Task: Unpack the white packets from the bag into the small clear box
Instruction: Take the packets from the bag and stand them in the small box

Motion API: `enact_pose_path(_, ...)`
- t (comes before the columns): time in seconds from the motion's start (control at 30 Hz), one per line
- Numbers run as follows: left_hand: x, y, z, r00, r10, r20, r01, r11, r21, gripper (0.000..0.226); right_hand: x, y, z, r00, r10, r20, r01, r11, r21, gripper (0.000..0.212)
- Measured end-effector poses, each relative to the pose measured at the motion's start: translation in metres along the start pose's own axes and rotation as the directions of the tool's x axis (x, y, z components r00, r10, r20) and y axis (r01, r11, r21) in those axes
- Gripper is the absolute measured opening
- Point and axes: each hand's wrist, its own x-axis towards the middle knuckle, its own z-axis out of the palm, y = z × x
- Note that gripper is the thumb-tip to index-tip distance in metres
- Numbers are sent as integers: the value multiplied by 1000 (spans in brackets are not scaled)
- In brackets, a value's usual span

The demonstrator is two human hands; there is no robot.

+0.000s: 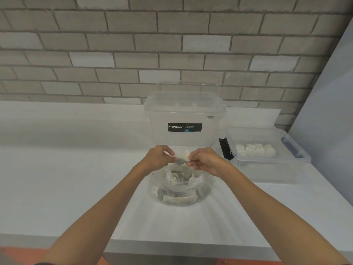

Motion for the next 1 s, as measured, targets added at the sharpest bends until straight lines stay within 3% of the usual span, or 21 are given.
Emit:
enact_pose_path(0.17, 2, 0, 1, 998, -35, -51, 24, 981, -193, 24, -3, 0, 0, 999, 31, 23, -34, 985, 168, 9)
enact_pose_path(0.27, 1, 5, -3, 997, -41, -71, 19, 960, -278, 21, -5, 0, 1, 1000, -1, 15, 0, 998, 67, 8)
enact_pose_path(0.33, 0, 9, -7, 996, -10, -93, -12, 974, -224, 15, -7, 0, 3, 998, -57, 7, 57, 998, -39, 20)
enact_pose_path(0.43, 0, 12, -13, 984, 134, -116, -128, 990, 61, 4, -8, 0, 6, 987, -161, 24, 162, 963, -217, 33)
enact_pose_path(0.5, 1, 17, -17, 965, 249, -87, -220, 942, 252, 6, -10, -1, 8, 971, -227, 68, 237, 910, -339, 33)
enact_pose_path(0.57, 0, 23, -19, 945, 325, -44, -292, 895, 336, 10, -11, -1, 11, 956, -278, 99, 294, 865, -407, 24)
enact_pose_path(0.67, -1, 30, -19, 928, 372, -40, -340, 883, 324, 10, -11, 1, 15, 947, -310, 88, 319, 859, -400, 5)
enact_pose_path(0.87, -4, 29, -17, 931, 356, -74, -330, 913, 242, 13, -9, 4, 12, 945, -321, 58, 324, 905, -275, 4)
enact_pose_path(1.0, -4, 18, -13, 941, 326, -90, -295, 921, 254, 10, -6, 8, 10, 944, -317, 93, 327, 857, -398, 5)
